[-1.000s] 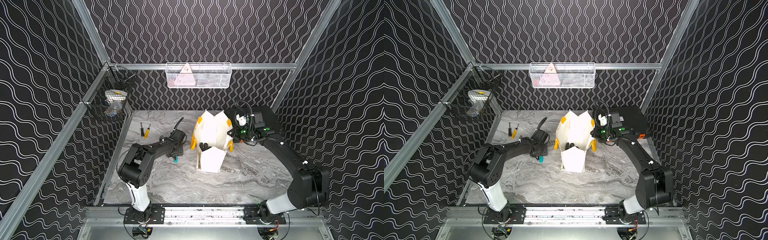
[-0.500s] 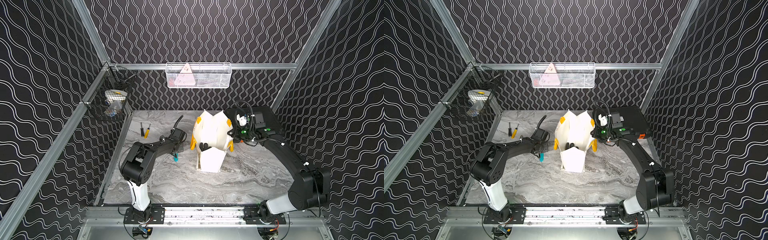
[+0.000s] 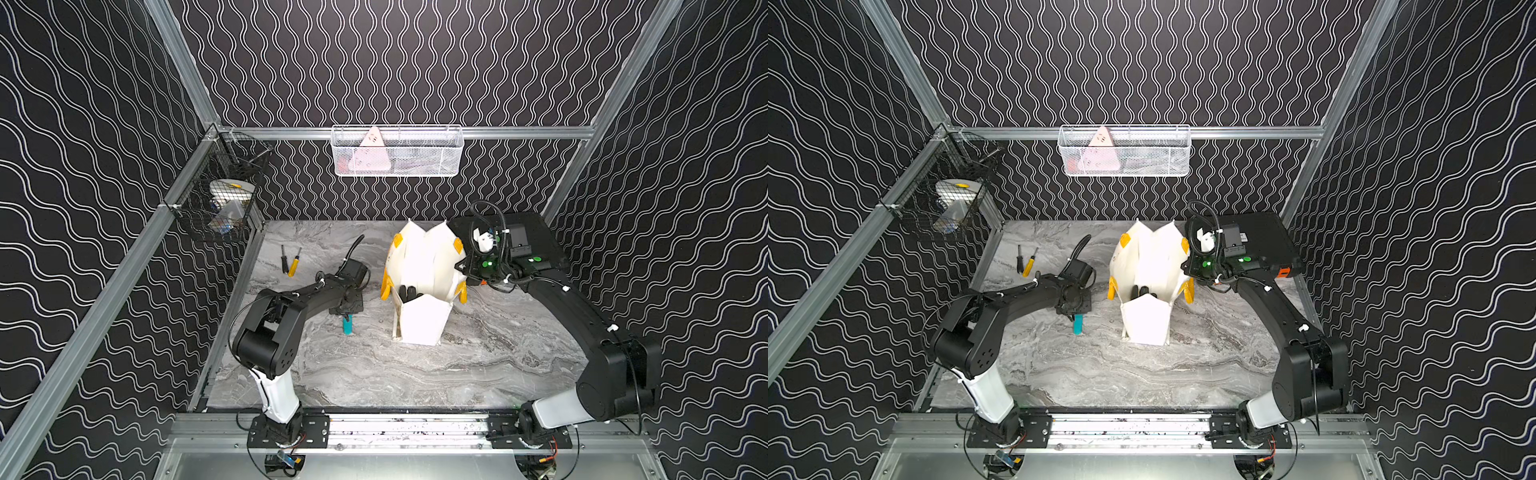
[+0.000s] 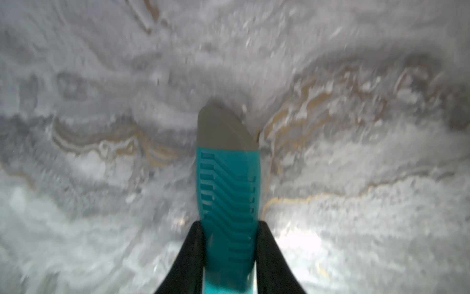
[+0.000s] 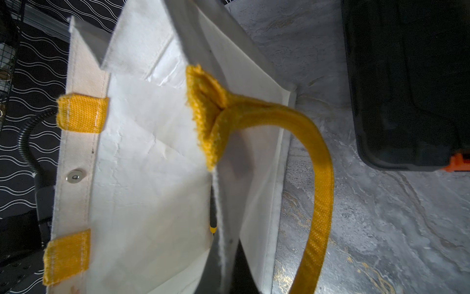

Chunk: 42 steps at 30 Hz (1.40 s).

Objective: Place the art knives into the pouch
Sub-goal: Pick up the utility knife at the center of the board, then place the utility knife in the pouch.

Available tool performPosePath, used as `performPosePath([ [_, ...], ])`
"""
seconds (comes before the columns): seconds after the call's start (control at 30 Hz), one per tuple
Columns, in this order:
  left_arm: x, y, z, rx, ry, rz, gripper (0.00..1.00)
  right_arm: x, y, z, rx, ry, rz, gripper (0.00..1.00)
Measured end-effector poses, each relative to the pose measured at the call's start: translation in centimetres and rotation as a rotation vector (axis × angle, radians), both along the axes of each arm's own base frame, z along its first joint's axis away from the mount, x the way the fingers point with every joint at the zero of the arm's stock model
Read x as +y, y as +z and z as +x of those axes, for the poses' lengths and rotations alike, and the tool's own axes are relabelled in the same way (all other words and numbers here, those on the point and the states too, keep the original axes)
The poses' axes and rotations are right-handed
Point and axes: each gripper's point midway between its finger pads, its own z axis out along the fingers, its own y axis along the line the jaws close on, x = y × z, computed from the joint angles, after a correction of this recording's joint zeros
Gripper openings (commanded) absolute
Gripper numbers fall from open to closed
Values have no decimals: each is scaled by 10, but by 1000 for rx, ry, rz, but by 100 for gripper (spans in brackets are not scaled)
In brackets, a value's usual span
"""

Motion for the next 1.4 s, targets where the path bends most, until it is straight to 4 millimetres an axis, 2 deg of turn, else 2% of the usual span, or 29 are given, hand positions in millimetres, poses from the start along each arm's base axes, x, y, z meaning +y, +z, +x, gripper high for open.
performPosePath([
  [0.13,0,17,-2,0,-16,3,11,0,1,0,-2,0,0,0],
  [0.5,-6,90,10,-128,-27,-39,12,0,2,-1,-1,1,1,0],
  [0.6,-16,120,18,-186,-51,-56,12,0,3,-1,-2,1,1,0],
  [0.83,-56,214,44,-377,-145,-92,12,1,4,-2,-4,2,5,0],
  [0.97,-79,251,50,-453,-185,-110,12,1,5,-2,-4,3,6,0],
  [1.17,-115,274,48,-502,-269,-135,13,4,4,-2,-2,10,5,0],
  [1.4,-169,273,46,-502,-370,-187,13,6,4,-3,-3,14,5,0],
])
